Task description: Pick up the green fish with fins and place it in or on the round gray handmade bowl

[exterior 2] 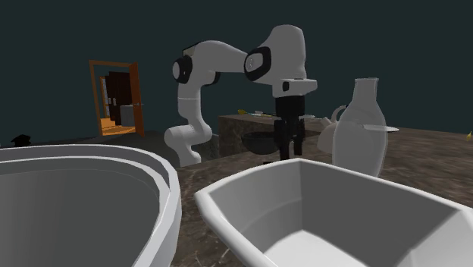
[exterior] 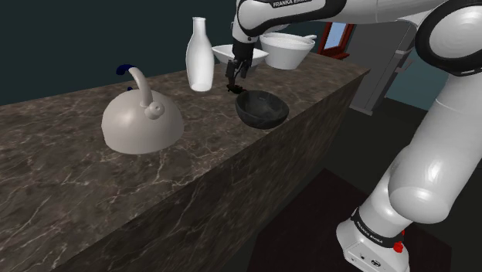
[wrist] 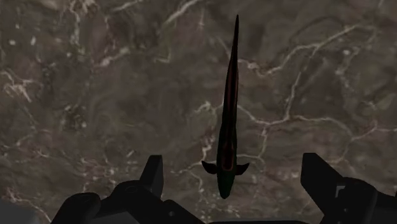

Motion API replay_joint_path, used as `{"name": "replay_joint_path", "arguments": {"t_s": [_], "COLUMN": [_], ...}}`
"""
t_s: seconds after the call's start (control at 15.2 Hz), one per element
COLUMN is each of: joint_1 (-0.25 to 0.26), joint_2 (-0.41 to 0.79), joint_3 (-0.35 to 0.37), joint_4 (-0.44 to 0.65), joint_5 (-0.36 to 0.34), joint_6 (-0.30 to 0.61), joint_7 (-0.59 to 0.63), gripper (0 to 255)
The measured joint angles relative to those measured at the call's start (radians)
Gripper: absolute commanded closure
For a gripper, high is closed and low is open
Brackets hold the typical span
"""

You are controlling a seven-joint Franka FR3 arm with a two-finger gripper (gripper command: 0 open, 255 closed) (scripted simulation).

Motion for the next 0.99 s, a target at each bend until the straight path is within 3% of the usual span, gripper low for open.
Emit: {"name": "replay_joint_path", "arguments": {"t_s": [0.66, 0.73, 0.99], "joint_1": [-0.001, -0.001, -0.001], "joint_2": [0.017, 0.017, 0.017], "joint_3": [-0.001, -0.001, -0.001], "joint_4": [-0.038, -0.038, -0.038], "joint_5": [-0.001, -0.001, -0.001], "joint_6": [0.056, 0.056, 0.056], "joint_7": [0.001, 0.001, 0.001], "gripper": [0, 255, 255]}}
